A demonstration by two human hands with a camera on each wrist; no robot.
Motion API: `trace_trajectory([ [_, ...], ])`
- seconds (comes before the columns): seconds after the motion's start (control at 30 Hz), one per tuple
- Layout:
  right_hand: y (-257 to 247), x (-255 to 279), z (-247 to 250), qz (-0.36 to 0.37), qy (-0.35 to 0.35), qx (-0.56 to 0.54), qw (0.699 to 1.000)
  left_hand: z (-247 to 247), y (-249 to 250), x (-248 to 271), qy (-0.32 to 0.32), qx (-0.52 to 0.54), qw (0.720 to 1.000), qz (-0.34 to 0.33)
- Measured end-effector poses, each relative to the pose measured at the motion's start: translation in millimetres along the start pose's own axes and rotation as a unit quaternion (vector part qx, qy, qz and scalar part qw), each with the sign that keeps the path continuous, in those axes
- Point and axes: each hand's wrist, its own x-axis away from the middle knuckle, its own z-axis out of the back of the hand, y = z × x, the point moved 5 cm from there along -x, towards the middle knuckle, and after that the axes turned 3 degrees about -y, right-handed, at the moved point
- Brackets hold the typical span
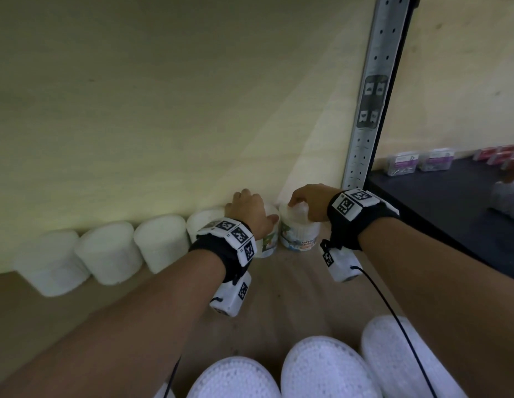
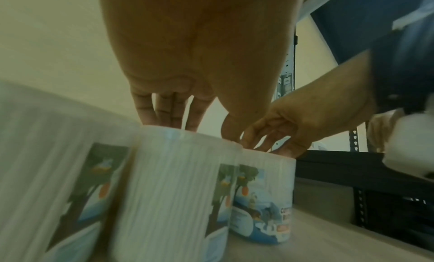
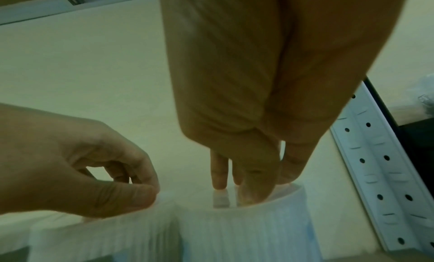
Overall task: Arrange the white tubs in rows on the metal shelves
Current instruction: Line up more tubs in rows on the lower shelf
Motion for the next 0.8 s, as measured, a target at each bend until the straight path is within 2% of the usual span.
trace_trajectory([
  [0.13,0.0,0.3,-0.3,-0.001,0.003,0.002,1.0,1.2,1.0,-3.9,-0.037,-0.009,0.999,-0.007],
  [0.33,-0.6,1.4,0.0,-0.001,0.004,0.011,1.0,10.4,-0.1,-4.7,-0.114,0.034,0.991,-0.066],
  [0.5,-0.5,2.6,0.5,-0.003,0.003,0.006,1.0,12.7,-1.7,-7.4,-0.151,0.02,0.984,-0.092],
  [0.8,-0.8,2.1,-0.2,-0.002,0.002,0.006,1.0,14.2,-4.2,-5.8,-0.153,0.015,0.98,-0.128],
])
